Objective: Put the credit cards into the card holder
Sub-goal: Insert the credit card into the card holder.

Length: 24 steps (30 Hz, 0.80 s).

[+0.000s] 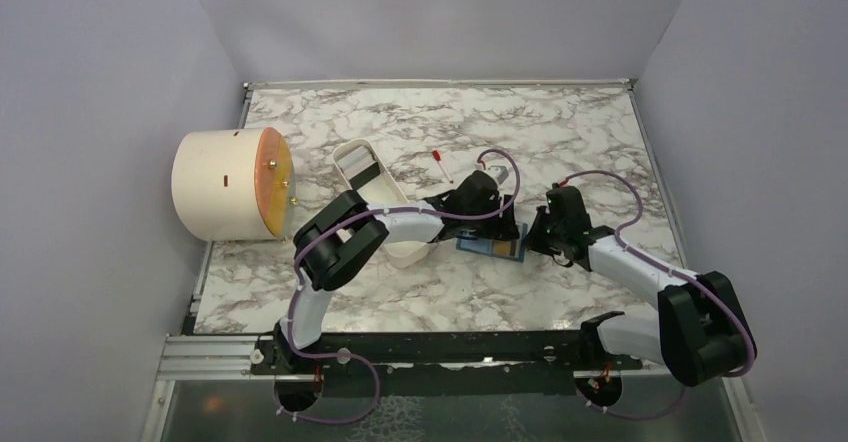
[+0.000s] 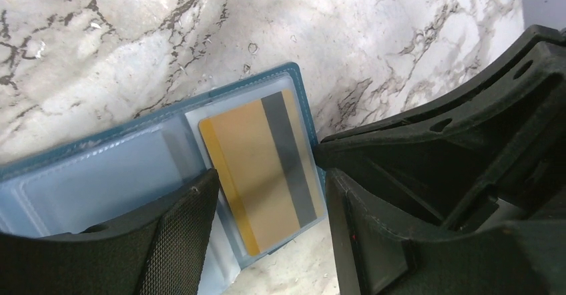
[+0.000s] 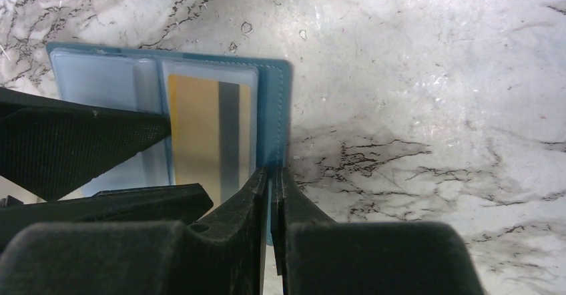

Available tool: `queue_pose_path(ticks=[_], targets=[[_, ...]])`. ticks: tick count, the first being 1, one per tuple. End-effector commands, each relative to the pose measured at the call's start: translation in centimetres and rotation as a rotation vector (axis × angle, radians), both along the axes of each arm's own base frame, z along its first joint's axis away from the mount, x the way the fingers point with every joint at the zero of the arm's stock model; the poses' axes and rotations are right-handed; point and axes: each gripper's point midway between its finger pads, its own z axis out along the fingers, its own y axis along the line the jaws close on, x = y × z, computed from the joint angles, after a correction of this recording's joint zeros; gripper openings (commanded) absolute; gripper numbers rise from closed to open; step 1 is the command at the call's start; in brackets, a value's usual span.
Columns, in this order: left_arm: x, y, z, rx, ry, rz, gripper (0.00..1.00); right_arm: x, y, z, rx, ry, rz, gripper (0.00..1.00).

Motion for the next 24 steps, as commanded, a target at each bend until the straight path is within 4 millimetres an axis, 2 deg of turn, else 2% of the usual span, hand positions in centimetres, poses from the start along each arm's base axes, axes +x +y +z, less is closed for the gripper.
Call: queue_pose_path(ticks=[1,5,10,16,19,22,23,24], targets=[[-1.2,-0.5,-0.9,-0.073,0.081,-0.003,0.61,0.2,0.6,-0.5,0.021,-0.004,0.012,0.07],[-1.2,-1.1,1.0,-0.13,0.06,-0.014,0.57,0.3,0.6,-0.9,0.018,0.003,0.015,0.07],[-0.9,-1.0,2.4,-0.144,0.032,-0.009,0.57,0.7,0.2,-0.2,-0.011,-0.001,0.004,0.07],[0.2,0.7,4.0,-0.027,-0.063,-0.024,0.59,0.6,-0.5,1.9,-0.036,-0.012,-0.023,0.13],[1.4,1.7,6.2,0.029,-0.153,-0.032,0.6,0.3,-0.5,2.8,-0.025,-0.02,-0.02,0.19],[2.6,3.4,7.9,0.119,-0.236,-0.037,0.61,0.1,0.1,3.8,0.003,-0.033,0.013,0.26],[2.8,4.4,7.8,0.161,-0.253,-0.047,0.61,0.0,0.3,4.1,0.014,-0.041,0.022,0.28],[3.4,4.8,8.9,0.184,-0.289,-0.055,0.61,-0.2,0.4,4.3,0.022,-0.046,0.03,0.3]])
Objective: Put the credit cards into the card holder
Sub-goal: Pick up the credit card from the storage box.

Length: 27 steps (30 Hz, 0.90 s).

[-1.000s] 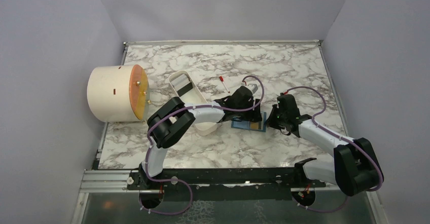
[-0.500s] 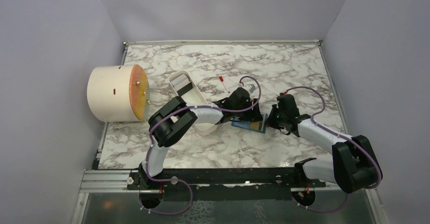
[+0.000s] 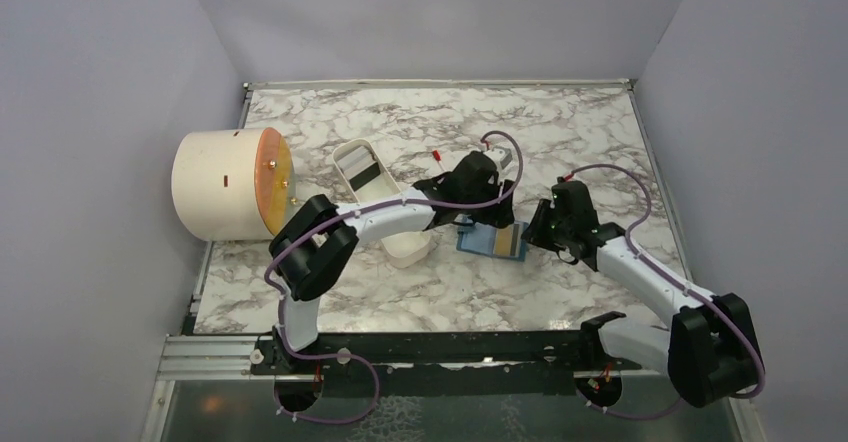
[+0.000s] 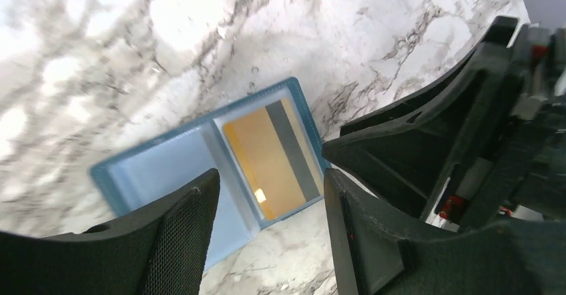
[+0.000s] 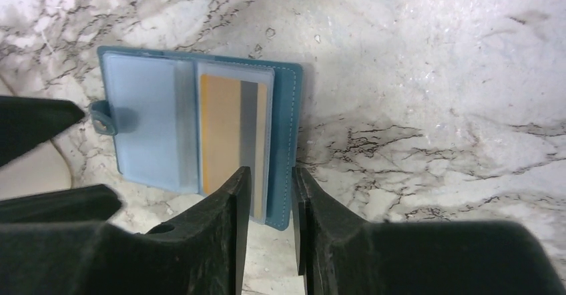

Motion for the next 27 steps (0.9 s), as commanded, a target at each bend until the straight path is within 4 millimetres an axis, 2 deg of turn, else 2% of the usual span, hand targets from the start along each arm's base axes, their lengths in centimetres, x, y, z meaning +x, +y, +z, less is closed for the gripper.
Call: queue_pose_path(ticks=[1,7,8,11,15,20,23,27], targets=[[2.9,3.7,5.0,0.158,-0.204,-0.015,0.6,-0.3,0.6,2.1,0.028,-0.037,0.04,0.32],[5.7,9.7,7.8,0.35,-0.411,-0.049,0.57,-0.8,1.5,4.4,0.076,-0.097,0.114,0.39],[6.2,10.9,8.8,0.369,-0.446,-0.051,0.55,-0.9,1.8,4.9,0.088,-0.107,0.129,0.4],[8.4,15.4,10.4,0.434,-0.505,-0.044,0.52,-1.2,2.3,6.2,0.115,-0.146,0.167,0.41],[10.8,20.6,11.1,0.539,-0.544,-0.038,0.52,-1.2,2.9,8.1,0.145,-0.206,0.204,0.42],[12.5,24.2,9.5,0.651,-0.558,-0.09,0.53,-1.0,3.5,9.5,0.164,-0.222,0.232,0.42],[13.1,26.6,6.9,0.721,-0.526,-0.101,0.53,-1.0,3.4,9.5,0.157,-0.219,0.237,0.42],[14.1,28.8,4.7,0.756,-0.5,-0.102,0.54,-1.0,3.4,9.3,0.152,-0.213,0.243,0.42]])
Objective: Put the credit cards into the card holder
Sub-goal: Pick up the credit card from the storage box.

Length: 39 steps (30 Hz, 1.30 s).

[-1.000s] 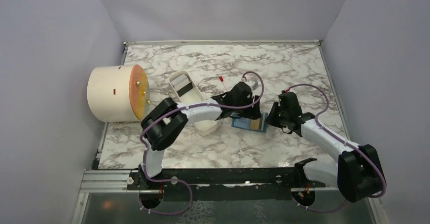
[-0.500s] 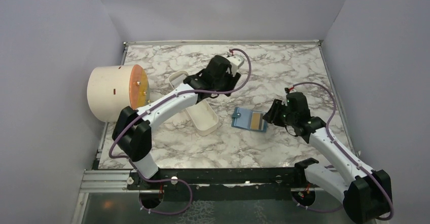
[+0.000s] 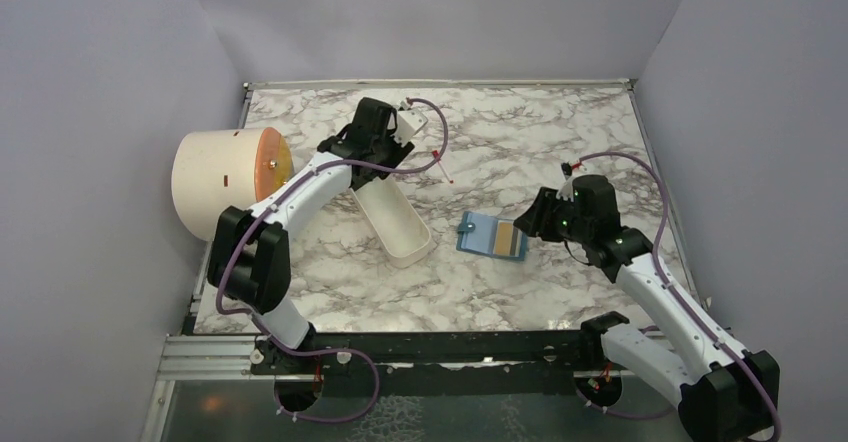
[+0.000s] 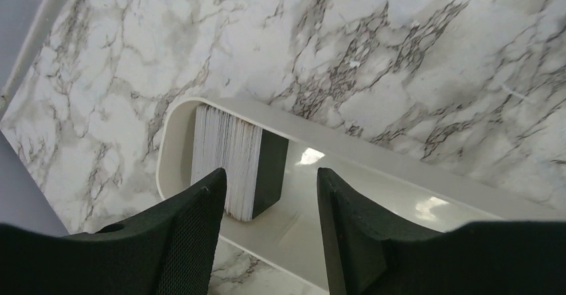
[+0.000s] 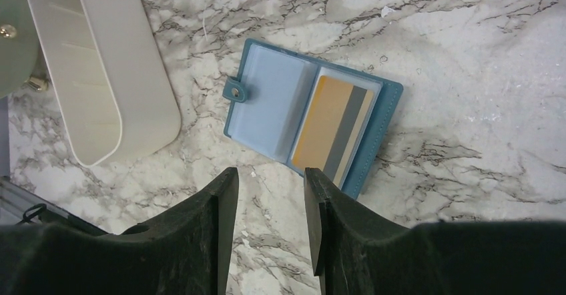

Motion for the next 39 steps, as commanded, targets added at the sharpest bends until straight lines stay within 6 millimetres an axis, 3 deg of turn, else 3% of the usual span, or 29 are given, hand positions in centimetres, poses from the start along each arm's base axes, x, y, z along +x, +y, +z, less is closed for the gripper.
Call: queue_pose_path(ticks=[1,9,20,27,39], targets=[[1.1,2.9,-3.4,0.103,0.035,-0.017,0.55,-0.3,0.4,0.4,-0.005,0.003,0.042,0.42],[2.1,5.5,-7.3,0.225,0.077,-0.016,0.56,-0.3,0.1,0.4,-0.015,0.006,0.025,0.42],[3.1,6.8,-9.5,0.313,0.071,0.005,0.56,-0.1,-0.2,1.0,-0.015,0.004,-0.001,0.42],[3.7,7.5,-8.7,0.342,0.026,0.039,0.56,0.1,-0.1,1.2,-0.017,-0.009,0.006,0.42],[3.8,7.9,-9.3,0.373,0.018,0.031,0.56,0.7,0.1,1.9,-0.012,-0.028,0.009,0.42]])
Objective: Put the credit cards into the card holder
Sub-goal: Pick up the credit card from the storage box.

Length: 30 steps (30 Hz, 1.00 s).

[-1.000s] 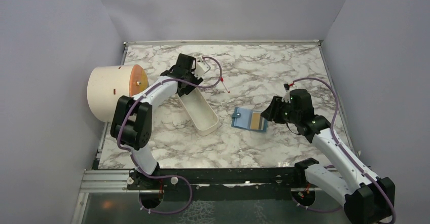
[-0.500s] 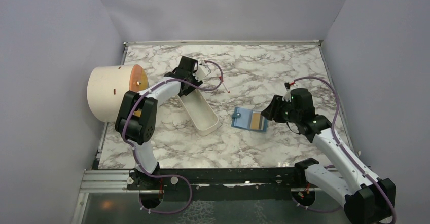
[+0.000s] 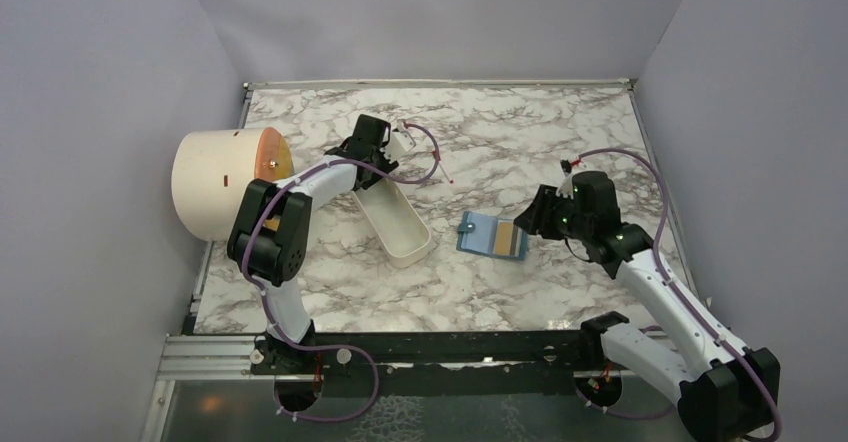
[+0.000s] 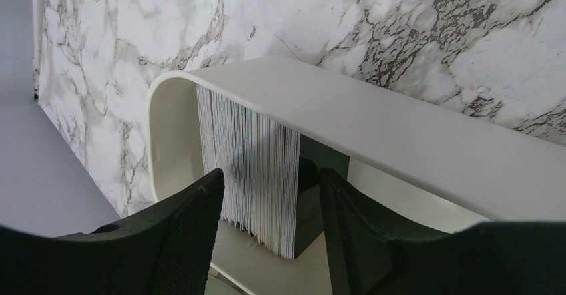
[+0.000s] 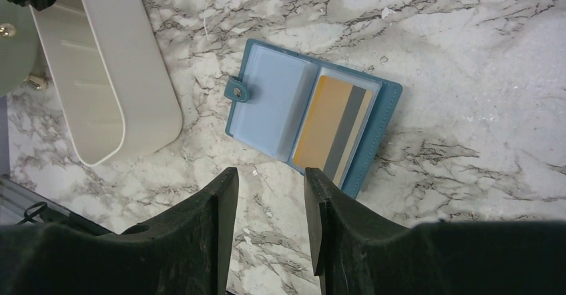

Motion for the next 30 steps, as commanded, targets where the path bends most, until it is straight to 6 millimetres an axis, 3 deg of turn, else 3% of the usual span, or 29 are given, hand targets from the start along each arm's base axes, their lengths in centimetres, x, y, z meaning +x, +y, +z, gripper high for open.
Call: queue_pose_path(ticks=[1,8,13,24,30], targets=[[0.8,0.9,0.4,0.043,-0.038,0.021,0.56,0.7,0.1,1.8,0.002,-0.051,0.002,0.42],[1.0,1.1,1.5,0.052,-0.068,0.029,0.51,0.5,0.1,1.4,0.007,-0.044,0.001,0.42],[0.8,0.9,1.5,0.043,-0.063,0.017,0.43,0.7,0.4,1.4,0.018,-0.042,0.001,0.42],[0.6,0.8,2.0,0.049,-0.064,0.013,0.36,0.3,0.5,1.6,0.031,-0.038,0.01,0.42],[0.4,0.6,2.0,0.053,-0.049,0.009,0.26,0.0,0.5,1.2,0.032,-0.026,0.014,0.42]])
